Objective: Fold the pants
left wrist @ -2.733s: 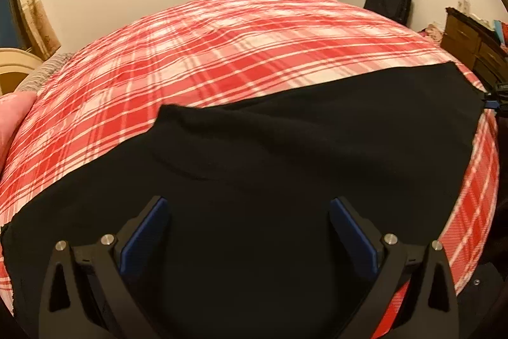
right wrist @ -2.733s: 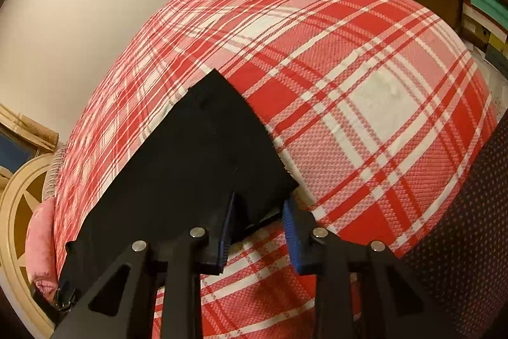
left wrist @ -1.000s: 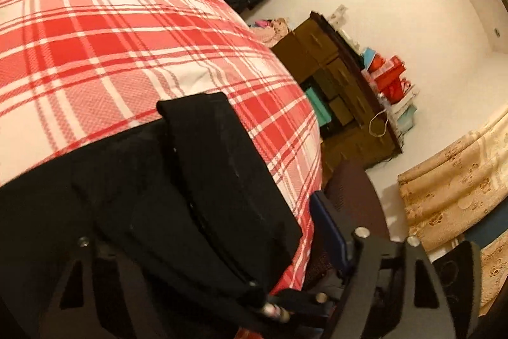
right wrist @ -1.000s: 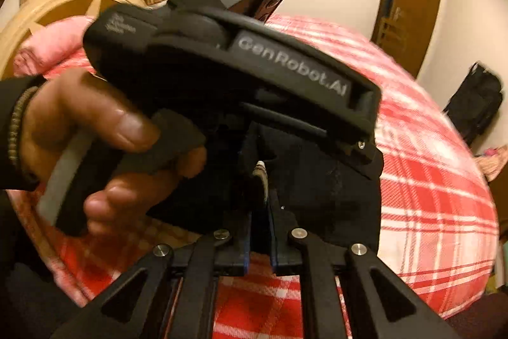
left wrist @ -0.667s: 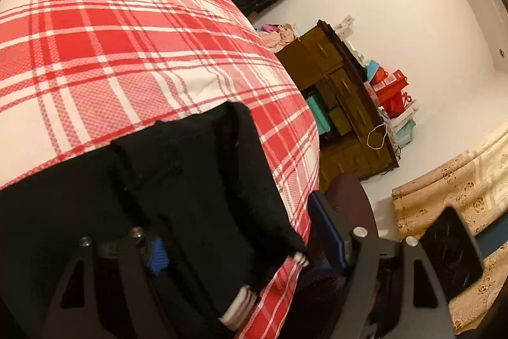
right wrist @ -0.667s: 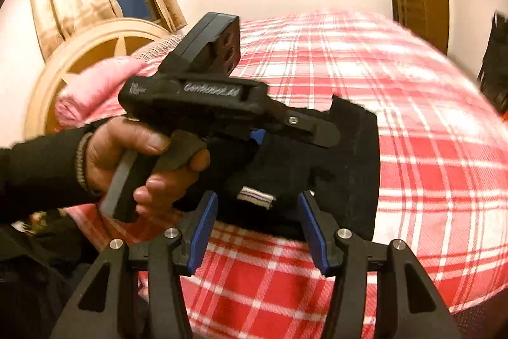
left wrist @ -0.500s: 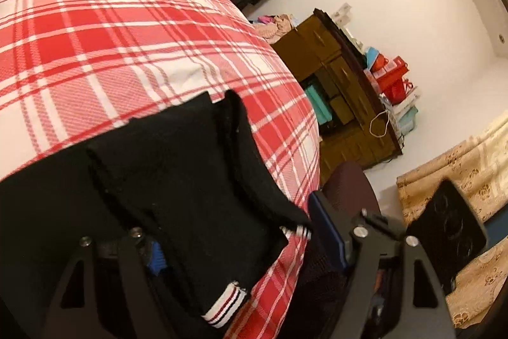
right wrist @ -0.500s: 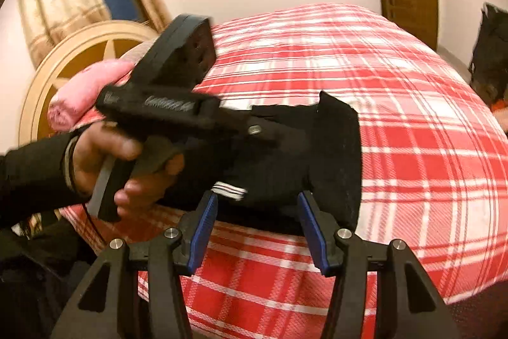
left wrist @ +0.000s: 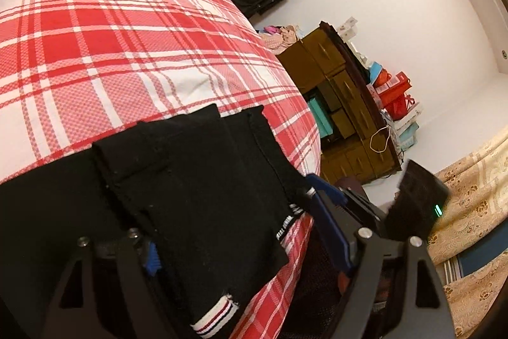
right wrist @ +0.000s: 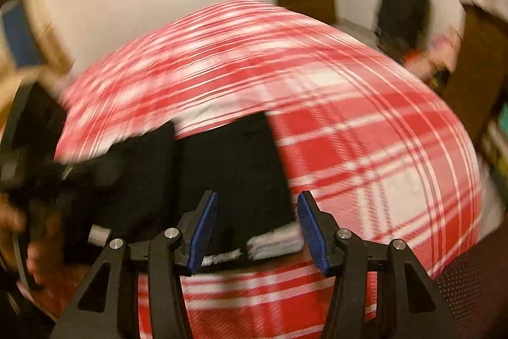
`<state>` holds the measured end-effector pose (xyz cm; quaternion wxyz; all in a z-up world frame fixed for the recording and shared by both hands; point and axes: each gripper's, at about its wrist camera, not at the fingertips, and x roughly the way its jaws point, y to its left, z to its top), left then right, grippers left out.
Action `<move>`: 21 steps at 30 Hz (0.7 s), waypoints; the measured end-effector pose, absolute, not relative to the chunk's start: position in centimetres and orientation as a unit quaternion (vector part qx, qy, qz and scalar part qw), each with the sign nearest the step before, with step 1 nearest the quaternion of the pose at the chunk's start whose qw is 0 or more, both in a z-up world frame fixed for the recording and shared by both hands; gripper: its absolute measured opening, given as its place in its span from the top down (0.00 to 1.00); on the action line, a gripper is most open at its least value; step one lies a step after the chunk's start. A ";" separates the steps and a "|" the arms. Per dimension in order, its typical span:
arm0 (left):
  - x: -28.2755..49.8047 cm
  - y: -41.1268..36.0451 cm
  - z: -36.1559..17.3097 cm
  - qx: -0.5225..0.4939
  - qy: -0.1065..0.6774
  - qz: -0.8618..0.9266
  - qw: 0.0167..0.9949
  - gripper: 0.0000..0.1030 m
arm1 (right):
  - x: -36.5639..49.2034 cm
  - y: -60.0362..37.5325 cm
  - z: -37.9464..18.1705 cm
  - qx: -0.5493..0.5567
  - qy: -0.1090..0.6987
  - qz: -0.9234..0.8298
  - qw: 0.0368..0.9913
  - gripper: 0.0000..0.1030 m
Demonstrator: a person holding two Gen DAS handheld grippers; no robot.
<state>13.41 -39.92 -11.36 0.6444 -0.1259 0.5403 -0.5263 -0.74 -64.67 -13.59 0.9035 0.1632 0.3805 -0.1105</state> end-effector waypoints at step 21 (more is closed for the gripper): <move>14.6 -37.3 -11.7 -0.208 0.552 -0.528 0.611 0.20 | -2.8 -60.3 -9.5 0.178 0.338 -0.029 0.924 0.95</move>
